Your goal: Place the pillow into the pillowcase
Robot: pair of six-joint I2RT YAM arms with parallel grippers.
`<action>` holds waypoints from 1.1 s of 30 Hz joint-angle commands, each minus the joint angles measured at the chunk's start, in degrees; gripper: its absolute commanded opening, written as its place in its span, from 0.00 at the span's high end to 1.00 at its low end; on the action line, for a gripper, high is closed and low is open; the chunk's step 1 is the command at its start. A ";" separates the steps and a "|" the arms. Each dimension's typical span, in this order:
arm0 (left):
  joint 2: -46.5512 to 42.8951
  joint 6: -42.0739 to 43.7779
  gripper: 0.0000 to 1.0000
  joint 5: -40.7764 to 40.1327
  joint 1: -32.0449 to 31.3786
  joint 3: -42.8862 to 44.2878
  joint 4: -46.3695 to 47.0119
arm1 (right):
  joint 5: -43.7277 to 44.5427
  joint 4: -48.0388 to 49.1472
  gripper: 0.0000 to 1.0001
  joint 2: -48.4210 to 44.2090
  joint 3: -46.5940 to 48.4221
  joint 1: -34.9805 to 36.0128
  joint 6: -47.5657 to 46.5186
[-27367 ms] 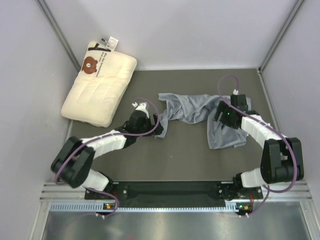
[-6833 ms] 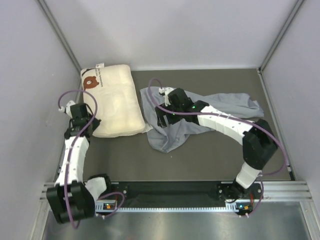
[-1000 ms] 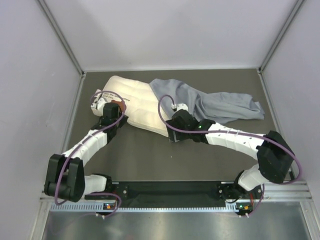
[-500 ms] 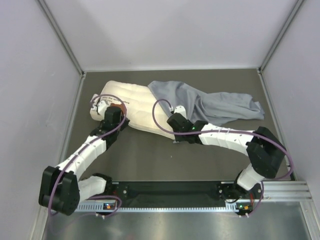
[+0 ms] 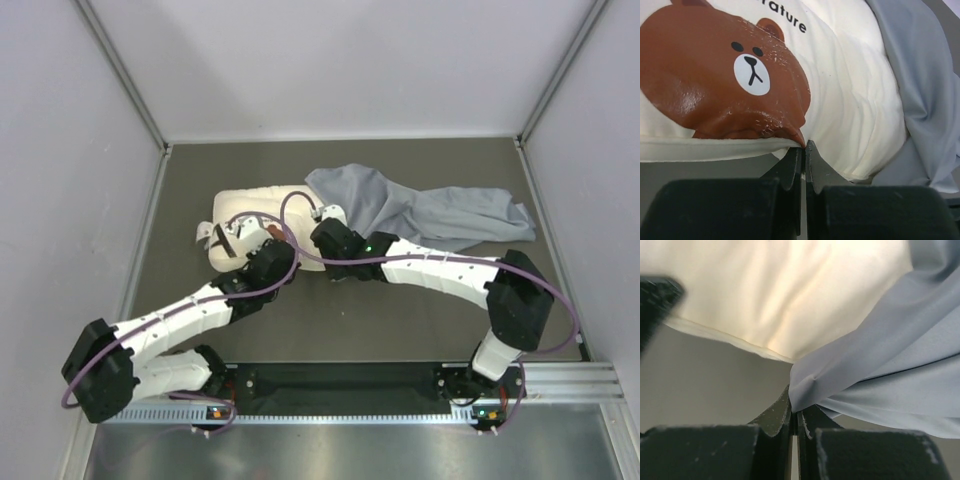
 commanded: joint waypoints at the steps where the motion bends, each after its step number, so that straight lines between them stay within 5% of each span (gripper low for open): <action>1: 0.15 -4.45 1.00 3.28 -3.50 2.71 8.22 | -8.94 8.73 1.00 -4.58 1.69 -0.83 1.83; 15: 6.74 2.31 1.00 1.62 -13.00 20.80 8.14 | -17.73 -2.69 1.00 -13.21 21.81 -5.76 -2.83; 18: 8.23 4.24 1.00 2.32 -14.05 23.27 10.05 | -17.47 -2.78 0.99 -15.40 19.36 -5.76 -2.13; 26: 8.42 5.13 1.00 0.57 -15.19 18.28 11.83 | -19.39 2.93 1.00 -26.56 -4.98 -9.71 1.92; 33: 7.97 7.50 1.00 -0.23 -14.93 23.09 9.19 | -22.12 -3.03 1.00 -28.87 5.35 -11.65 -0.01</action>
